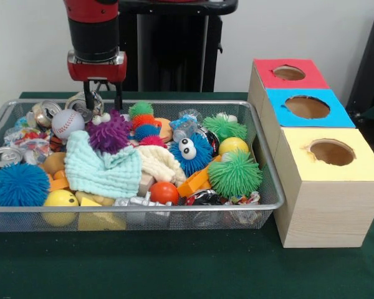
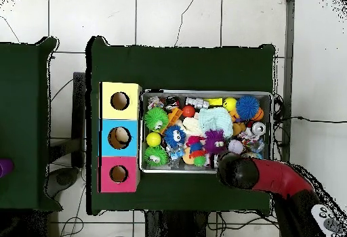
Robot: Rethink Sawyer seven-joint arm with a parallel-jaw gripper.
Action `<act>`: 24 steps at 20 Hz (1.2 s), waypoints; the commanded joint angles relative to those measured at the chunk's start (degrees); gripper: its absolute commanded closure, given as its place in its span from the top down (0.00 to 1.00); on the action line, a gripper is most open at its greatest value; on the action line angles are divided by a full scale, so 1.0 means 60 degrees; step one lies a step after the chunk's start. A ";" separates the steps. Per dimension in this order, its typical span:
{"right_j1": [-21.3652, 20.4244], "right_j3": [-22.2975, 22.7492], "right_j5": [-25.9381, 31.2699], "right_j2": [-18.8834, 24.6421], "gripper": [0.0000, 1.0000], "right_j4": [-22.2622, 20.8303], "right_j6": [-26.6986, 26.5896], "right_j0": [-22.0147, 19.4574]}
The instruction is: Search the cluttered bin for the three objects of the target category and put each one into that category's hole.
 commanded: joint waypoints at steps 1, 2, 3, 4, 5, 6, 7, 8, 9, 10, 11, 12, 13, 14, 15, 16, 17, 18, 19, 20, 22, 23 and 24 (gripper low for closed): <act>0.0583 -0.0948 0.0858 0.0887 1.00 -0.0896 -0.1695 -0.0300; 0.0615 -0.1009 0.0891 0.0901 1.00 -0.0955 -0.1691 -0.0329; 0.0656 -0.1062 0.0911 0.0931 1.00 -0.1005 -0.1735 -0.0401; 0.0705 -0.1152 0.0961 0.0949 1.00 -0.1044 -0.1745 -0.0423; 0.0746 -0.1222 0.0965 0.0990 1.00 -0.1097 -0.1796 -0.0483; 0.0777 -0.1303 0.0987 0.0982 1.00 -0.1160 -0.1799 -0.0477; 0.0807 -0.1385 0.1010 0.0973 1.00 -0.1222 -0.1802 -0.0470; 0.0849 -0.1455 0.1049 0.0986 1.00 -0.1250 -0.1804 -0.0473; 0.0889 -0.1547 0.1093 0.0987 1.00 -0.1299 -0.1834 -0.0486; 0.0879 -0.1552 0.1108 0.1011 1.00 -0.1318 -0.1819 -0.0483; 0.0904 -0.1629 0.1123 0.1056 1.00 -0.1366 -0.1887 -0.0510; 0.0920 -0.1666 0.1127 0.1082 1.00 -0.1414 -0.1916 -0.0501; 0.0964 -0.1791 0.1134 0.1052 1.00 -0.1470 -0.1870 -0.0437; 0.0966 -0.1812 0.1137 0.1050 1.00 -0.1499 -0.1813 -0.0389; 0.1015 -0.1926 0.1176 0.1023 1.00 -0.1562 -0.1805 -0.0344; 0.1013 -0.1931 0.1189 0.1049 1.00 -0.1581 -0.1805 -0.0347; 0.1035 -0.1978 0.1226 0.1092 1.00 -0.1596 -0.1851 -0.0384; 0.1142 -0.2147 0.1294 0.1140 1.00 -0.1606 -0.1904 -0.0394; 0.1122 -0.2151 0.1300 0.1149 1.00 -0.1637 -0.1899 -0.0386; 0.1103 -0.2154 0.1306 0.1159 1.00 -0.1667 -0.1893 -0.0378; 0.1056 -0.2160 0.1299 0.1160 1.00 -0.1740 -0.1868 -0.0324; 0.1041 -0.2183 0.1315 0.1164 1.00 -0.1746 -0.1823 -0.0291; 0.1019 -0.2180 0.1322 0.1156 1.00 -0.1764 -0.1779 -0.0264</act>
